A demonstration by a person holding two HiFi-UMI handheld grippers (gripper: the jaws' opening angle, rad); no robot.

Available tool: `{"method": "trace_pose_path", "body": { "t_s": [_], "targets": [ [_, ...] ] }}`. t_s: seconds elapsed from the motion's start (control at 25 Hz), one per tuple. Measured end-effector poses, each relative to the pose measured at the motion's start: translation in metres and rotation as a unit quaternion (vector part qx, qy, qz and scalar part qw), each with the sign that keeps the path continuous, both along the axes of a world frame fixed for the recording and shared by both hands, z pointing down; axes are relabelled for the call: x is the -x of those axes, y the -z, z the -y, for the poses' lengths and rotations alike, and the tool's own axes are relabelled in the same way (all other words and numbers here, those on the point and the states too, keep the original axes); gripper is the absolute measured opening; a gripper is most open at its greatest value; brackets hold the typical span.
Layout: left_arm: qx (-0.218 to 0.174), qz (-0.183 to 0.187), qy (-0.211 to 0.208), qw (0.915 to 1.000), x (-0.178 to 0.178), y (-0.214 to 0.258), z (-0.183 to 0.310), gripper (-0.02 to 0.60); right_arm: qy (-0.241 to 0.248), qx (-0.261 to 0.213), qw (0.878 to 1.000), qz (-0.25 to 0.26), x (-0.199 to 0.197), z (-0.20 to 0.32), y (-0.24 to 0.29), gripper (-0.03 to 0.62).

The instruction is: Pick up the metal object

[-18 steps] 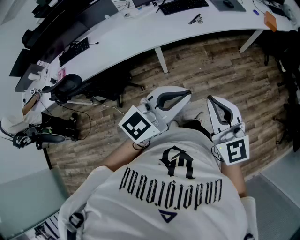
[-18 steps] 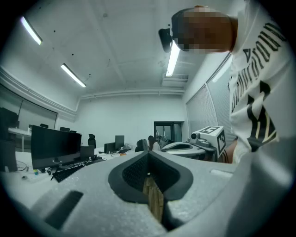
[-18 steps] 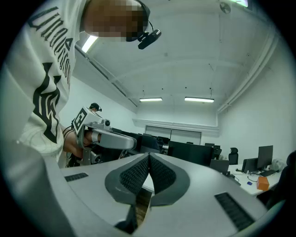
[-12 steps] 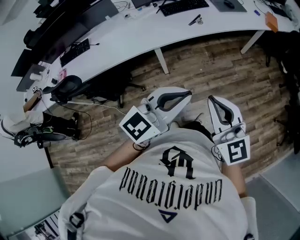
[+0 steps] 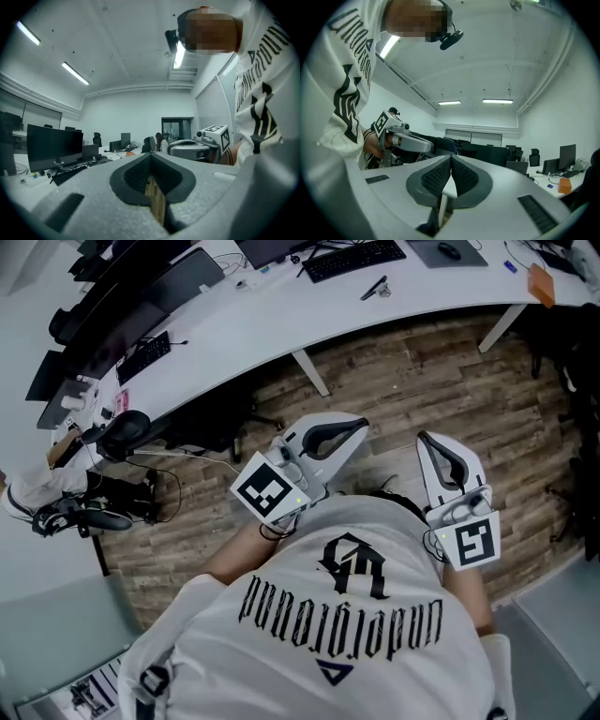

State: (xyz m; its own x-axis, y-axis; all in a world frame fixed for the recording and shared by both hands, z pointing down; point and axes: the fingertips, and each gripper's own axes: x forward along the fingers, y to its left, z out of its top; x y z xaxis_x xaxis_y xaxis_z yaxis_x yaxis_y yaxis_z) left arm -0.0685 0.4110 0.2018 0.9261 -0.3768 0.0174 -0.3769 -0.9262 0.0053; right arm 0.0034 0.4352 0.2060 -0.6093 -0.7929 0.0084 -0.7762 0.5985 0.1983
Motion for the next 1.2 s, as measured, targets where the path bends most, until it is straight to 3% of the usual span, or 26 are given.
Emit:
{"method": "trace_pose_path", "body": {
  "t_s": [0.24,0.44,0.64,1.2],
  "targets": [
    [0.005,-0.008,0.026,0.9996,-0.051,0.000,0.035,0.015,-0.004,-0.003,1.000,-0.016,-0.074,0.028,0.007,0.015],
    [0.008,-0.006,0.046,0.9989,-0.069,-0.002,0.056,0.014,-0.014,0.008,1.000,-0.014,-0.117,0.046,0.001,0.015],
    [0.011,-0.005,0.057,0.9983,-0.074,-0.005,0.078,0.015,-0.017,0.014,1.000,-0.007,-0.129,0.063,-0.004,0.015],
    [0.022,-0.008,0.039,0.9990,-0.080,-0.016,0.138,0.014,-0.028,0.030,0.999,-0.003,-0.135,0.118,-0.008,0.015]
  ]
}}
